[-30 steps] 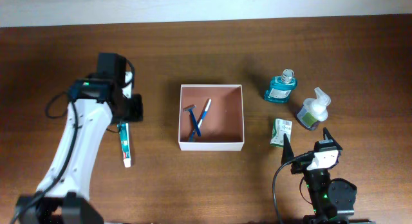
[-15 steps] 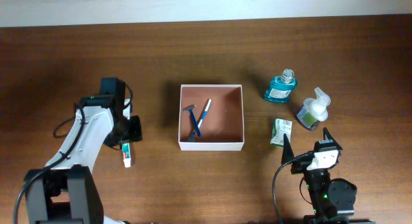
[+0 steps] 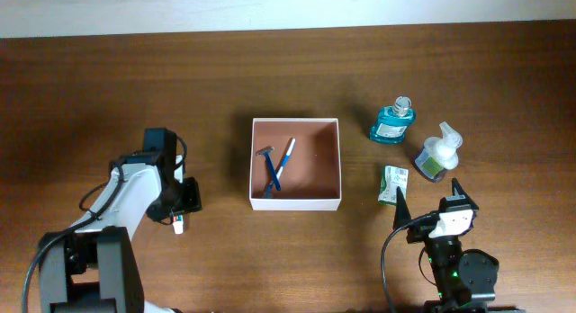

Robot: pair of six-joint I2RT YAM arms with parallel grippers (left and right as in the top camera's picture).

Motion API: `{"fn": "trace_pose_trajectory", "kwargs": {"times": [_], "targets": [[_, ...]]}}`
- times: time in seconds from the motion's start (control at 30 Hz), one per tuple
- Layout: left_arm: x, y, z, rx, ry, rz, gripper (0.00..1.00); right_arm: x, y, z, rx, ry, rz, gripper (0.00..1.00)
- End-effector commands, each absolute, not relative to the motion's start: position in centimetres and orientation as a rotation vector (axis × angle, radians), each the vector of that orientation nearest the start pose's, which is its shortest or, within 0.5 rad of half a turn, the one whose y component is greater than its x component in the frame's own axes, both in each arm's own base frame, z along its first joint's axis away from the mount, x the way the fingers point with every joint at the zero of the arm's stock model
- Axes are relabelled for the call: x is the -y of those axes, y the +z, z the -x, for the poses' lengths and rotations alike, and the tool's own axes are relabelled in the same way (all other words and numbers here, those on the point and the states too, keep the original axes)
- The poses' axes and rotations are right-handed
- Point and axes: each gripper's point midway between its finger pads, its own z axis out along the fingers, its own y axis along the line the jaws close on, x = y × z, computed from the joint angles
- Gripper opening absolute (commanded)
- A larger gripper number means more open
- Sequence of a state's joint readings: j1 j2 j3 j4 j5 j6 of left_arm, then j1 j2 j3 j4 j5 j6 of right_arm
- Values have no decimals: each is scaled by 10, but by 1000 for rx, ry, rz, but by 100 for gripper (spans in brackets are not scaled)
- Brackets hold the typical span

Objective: Pack container
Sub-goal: 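Move the left gripper over the teal toothpaste tube, then close the left gripper on the toothpaste tube end and lift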

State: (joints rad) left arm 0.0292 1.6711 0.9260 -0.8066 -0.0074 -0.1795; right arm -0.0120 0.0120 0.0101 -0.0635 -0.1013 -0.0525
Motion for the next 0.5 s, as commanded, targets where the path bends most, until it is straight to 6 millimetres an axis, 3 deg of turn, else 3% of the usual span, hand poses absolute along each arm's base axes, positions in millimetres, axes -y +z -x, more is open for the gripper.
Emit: {"fn": "trace_pose_trajectory", "kwargs": {"times": [0.0, 0.27, 0.47], "targets": [[-16, 0, -266, -3102, 21, 380, 59, -15, 159, -246, -1634, 38, 107, 99], [-18, -9, -271, -3059, 15, 384, 57, -15, 159, -246, -1634, 38, 107, 99], [-18, -9, -271, -3059, 16, 384, 45, -15, 159, -246, -1634, 38, 107, 99]]}}
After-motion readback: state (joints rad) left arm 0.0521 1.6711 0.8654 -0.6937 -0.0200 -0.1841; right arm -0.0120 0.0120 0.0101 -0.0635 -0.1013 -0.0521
